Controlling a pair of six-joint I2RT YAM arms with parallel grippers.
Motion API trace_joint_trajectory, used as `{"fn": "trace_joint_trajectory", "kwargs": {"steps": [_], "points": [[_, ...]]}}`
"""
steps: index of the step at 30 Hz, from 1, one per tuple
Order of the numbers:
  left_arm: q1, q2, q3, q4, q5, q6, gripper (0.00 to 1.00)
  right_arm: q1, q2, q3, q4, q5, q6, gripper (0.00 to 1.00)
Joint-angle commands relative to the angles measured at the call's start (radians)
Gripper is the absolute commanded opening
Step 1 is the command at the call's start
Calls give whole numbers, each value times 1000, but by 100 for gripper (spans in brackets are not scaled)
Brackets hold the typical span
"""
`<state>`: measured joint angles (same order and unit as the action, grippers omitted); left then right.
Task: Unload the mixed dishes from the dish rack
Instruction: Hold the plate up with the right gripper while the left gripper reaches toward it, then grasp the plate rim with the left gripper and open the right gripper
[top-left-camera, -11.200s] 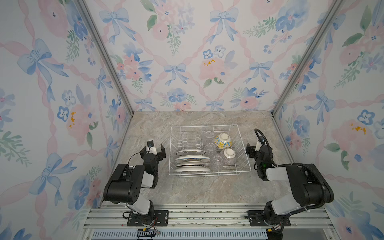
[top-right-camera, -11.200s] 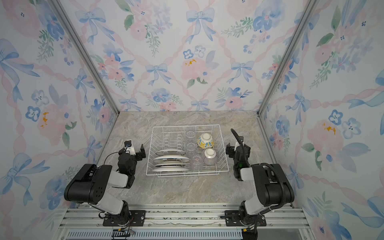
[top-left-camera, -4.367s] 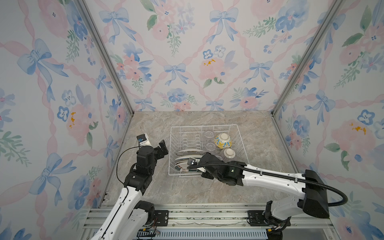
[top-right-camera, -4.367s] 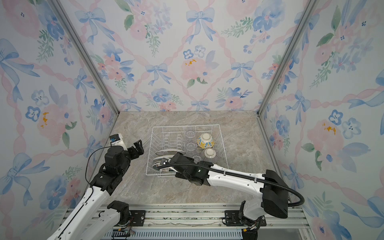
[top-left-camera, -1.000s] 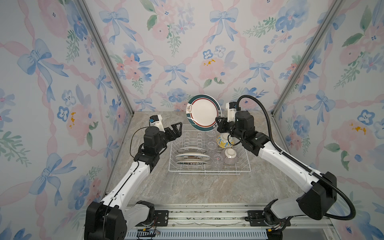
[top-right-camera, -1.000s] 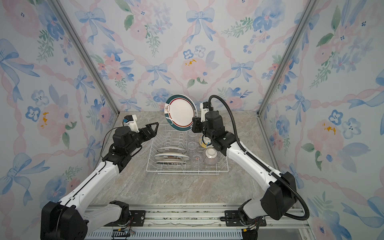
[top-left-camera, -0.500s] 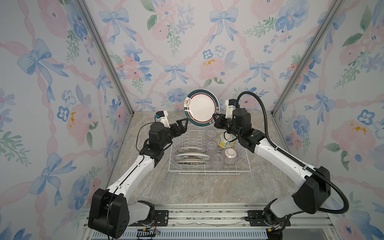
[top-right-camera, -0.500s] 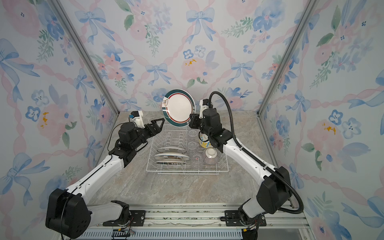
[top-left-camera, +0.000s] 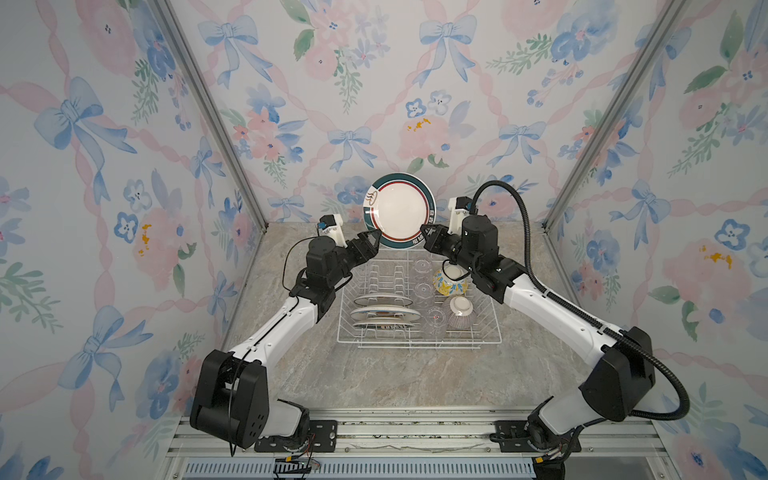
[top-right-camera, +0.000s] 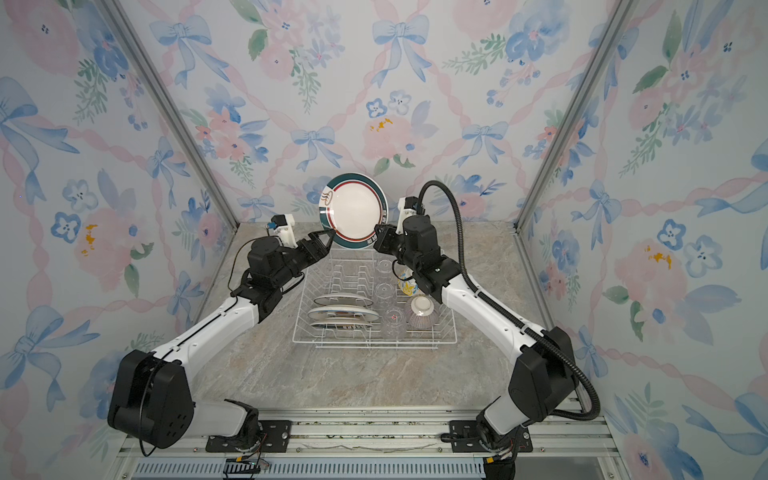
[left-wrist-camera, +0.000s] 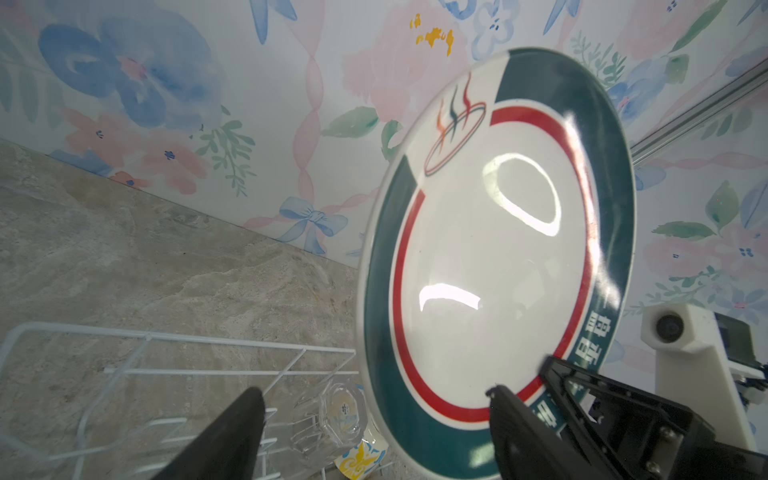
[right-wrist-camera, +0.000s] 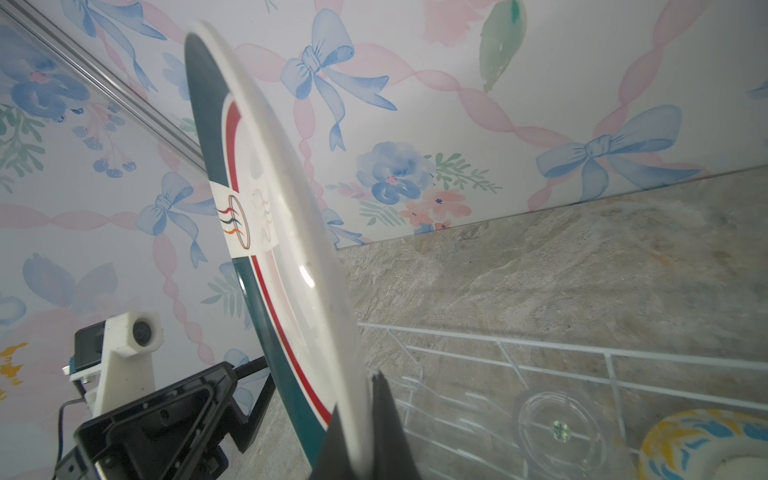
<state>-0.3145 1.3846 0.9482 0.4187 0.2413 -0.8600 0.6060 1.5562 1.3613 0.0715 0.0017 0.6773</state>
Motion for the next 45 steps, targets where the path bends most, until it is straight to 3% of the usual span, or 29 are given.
{"fn": "trace_joint_trajectory", "kwargs": {"steps": [1,14,27,34,39,45], "points": [[-7,12,29,66,20,-23,79,10,4,48,101,-20,40,0],[-6,78,53,141,53,-68,63,24,11,56,96,-38,68,0],[-9,90,65,161,62,-92,54,37,35,60,98,-75,112,0],[-7,75,55,161,57,-82,43,40,31,44,95,-89,111,0],[-7,78,58,165,63,-102,26,41,38,44,103,-102,124,0],[-6,85,64,166,69,-108,13,40,56,57,103,-124,128,0]]}}
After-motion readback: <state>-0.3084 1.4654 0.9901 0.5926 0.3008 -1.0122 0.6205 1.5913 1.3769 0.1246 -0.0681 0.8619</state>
